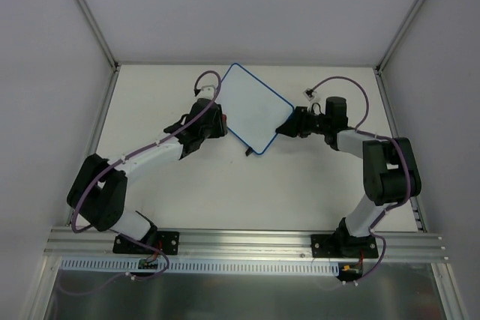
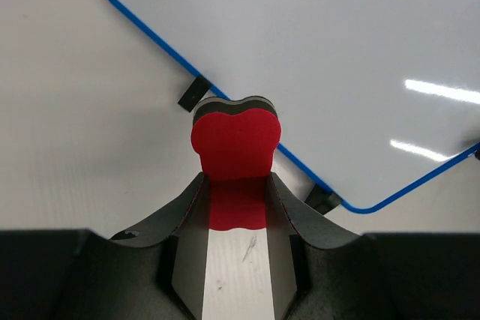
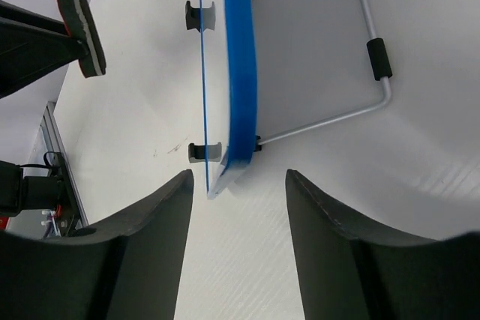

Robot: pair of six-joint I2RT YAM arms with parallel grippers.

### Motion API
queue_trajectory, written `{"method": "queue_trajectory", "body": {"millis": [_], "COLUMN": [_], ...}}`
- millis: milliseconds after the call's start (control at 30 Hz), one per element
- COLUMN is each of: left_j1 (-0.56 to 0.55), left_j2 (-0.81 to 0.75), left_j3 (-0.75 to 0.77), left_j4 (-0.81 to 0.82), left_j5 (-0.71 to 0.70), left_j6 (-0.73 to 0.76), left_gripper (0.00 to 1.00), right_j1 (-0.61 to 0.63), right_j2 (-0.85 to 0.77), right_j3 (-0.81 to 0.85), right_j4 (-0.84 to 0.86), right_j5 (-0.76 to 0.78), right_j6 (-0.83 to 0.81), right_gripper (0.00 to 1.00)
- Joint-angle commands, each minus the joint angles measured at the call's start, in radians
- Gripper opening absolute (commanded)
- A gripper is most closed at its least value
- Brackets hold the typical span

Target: Erase the whiteboard

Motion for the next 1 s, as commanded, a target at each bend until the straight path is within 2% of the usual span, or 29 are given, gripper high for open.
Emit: {"method": "queue_trajectory", "body": {"millis": [0,100,200,233,300,333,433,567,667,867,967], "left_j1": [0.000,0.000,0.005,0.010,0.031,0.037,0.062,0.076,0.091,0.097,0.097], "left_j2": [-0.094,-0.163,-0.235,-0.252,-0.299,-0.313,-0.379,-0.414,-0.387,-0.297,-0.278], "left_j3": [-0.039,-0.070,-0.114,-0.126,-0.156,-0.195,-0.280,-0.372,-0.427,-0.461,-0.466], "left_j4": [-0.029,-0.086,-0.136,-0.150,-0.196,-0.207,-0.241,-0.262,-0.259,-0.245,-0.227], "left_j5": [-0.065,-0.096,-0.127,-0.128,-0.127,-0.124,-0.105,-0.102,-0.096,-0.105,-0.085], "left_j6": [0.083,0.111,0.132,0.133,0.120,0.111,0.065,-0.008,-0.041,-0.125,-0.134], "left_gripper": [0.00,0.00,0.00,0.00,0.00,0.00,0.00,0.00,0.00,0.00,0.08], "right_j1": [-0.001,-0.014,-0.040,-0.049,-0.079,-0.087,-0.118,-0.130,-0.132,-0.132,-0.133], "right_j2": [-0.043,-0.089,-0.176,-0.204,-0.268,-0.342,-0.498,-0.694,-0.837,-0.983,-1.028], "right_j3": [-0.019,-0.041,-0.069,-0.075,-0.089,-0.085,-0.056,0.003,0.048,0.167,0.213], "right_j4": [0.015,0.000,-0.084,-0.148,-0.232,-0.341,-0.587,-0.782,-0.858,-1.010,-1.060], "right_j5": [0.027,0.044,0.079,0.091,0.133,0.160,0.303,0.530,0.594,0.619,0.627], "right_j6": [-0.026,-0.026,-0.053,-0.073,-0.125,-0.155,-0.256,-0.291,-0.288,-0.302,-0.305], "right_gripper": [0.57,0.65,0.76,0.81,0.84,0.85,0.91,0.99,0.99,0.99,0.99]}}
